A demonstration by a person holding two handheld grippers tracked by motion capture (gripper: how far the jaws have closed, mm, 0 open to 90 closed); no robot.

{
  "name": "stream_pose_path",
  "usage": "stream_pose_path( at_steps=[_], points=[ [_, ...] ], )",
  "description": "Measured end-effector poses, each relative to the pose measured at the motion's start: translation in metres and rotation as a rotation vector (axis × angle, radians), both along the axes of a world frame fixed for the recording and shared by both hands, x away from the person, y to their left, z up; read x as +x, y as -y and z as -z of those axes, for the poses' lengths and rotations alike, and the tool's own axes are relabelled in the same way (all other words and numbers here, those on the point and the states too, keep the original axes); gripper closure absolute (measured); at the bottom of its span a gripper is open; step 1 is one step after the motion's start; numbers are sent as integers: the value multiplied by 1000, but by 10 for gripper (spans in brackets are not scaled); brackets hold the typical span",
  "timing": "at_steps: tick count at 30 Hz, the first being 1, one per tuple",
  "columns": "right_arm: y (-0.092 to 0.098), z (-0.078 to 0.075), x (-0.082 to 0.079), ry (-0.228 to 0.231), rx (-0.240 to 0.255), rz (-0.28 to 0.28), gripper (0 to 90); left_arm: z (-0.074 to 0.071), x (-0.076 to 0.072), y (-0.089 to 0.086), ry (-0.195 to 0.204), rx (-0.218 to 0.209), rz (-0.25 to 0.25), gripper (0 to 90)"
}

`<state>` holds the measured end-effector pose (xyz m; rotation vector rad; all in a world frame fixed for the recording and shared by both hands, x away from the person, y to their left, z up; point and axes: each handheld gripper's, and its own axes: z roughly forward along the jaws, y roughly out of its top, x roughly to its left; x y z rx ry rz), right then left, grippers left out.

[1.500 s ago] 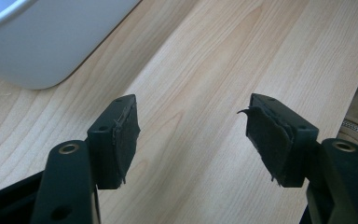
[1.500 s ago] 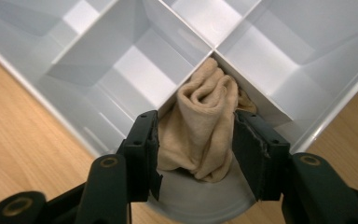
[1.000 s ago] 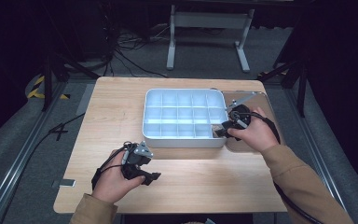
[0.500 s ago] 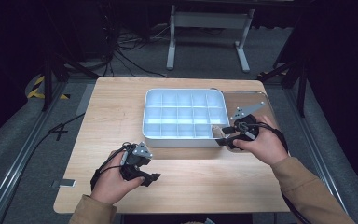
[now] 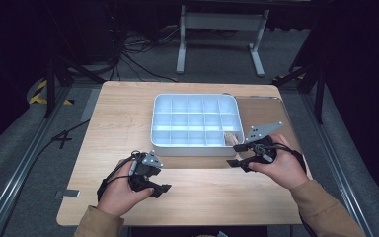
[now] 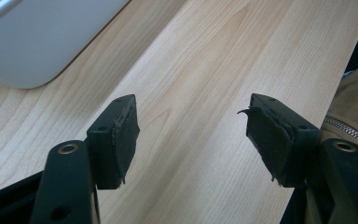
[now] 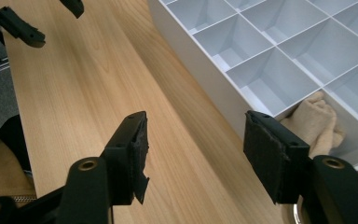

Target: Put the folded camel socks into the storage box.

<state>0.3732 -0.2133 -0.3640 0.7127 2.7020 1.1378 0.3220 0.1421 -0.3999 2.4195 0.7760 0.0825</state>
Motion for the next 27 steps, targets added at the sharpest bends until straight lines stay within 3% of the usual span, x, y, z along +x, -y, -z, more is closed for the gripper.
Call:
stream_pose_path(
  at_steps=[13,23,27],
  points=[
    [-3,29,-25,22,9,-41,386,0,0,2,-5,1,6,347],
    [-7,52,-28,6,22,-38,383,0,0,3,-9,11,13,345],
    [-7,59,-27,1,6,-32,383,1,0,3,-3,13,7,344]
  ],
)
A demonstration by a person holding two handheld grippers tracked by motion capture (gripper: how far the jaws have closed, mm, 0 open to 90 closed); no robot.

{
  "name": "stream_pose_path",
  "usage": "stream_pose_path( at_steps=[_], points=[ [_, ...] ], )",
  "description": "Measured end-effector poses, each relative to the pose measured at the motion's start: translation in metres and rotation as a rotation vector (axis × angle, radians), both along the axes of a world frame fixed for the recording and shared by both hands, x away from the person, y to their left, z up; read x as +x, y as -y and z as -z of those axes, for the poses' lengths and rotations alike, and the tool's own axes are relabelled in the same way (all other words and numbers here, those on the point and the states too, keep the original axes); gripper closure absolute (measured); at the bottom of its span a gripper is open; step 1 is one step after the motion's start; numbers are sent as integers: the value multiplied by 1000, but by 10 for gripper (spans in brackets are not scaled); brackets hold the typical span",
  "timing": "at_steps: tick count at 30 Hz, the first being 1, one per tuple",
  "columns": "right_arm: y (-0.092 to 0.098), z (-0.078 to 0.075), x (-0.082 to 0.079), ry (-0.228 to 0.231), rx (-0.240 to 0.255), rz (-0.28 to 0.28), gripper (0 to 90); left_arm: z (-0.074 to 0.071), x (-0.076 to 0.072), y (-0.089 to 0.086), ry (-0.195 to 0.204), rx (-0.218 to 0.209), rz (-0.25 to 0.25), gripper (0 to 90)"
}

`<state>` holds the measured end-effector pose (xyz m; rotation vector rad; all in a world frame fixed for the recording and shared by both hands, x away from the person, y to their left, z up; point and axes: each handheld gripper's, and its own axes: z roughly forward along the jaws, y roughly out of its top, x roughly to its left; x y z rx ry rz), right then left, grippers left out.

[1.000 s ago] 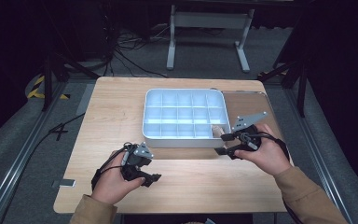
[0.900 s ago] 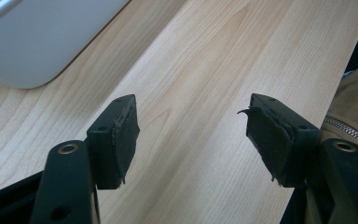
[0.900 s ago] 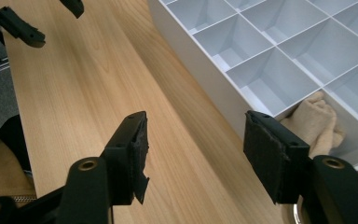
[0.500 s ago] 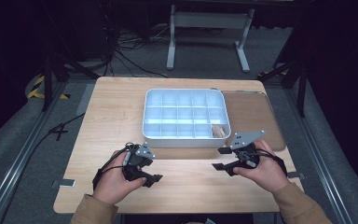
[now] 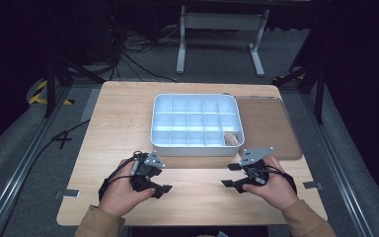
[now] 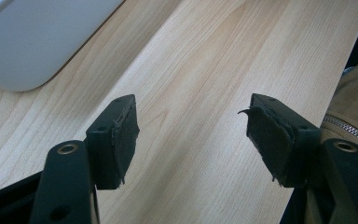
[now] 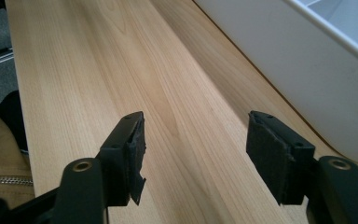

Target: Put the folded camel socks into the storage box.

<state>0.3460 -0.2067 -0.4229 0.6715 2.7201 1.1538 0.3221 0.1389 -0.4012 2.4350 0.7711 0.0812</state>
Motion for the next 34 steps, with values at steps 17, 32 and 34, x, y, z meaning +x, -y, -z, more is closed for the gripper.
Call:
stream_pose_path(
  at_steps=[17,32,34],
  points=[
    [-11,38,-3,-44,-90,-40,379,8,2,2,-25,30,7,334],
    [-16,49,-10,18,-91,-67,346,16,5,2,-57,70,31,321],
    [-16,49,-11,21,-88,-67,353,17,5,2,-69,73,28,319]
  ],
)
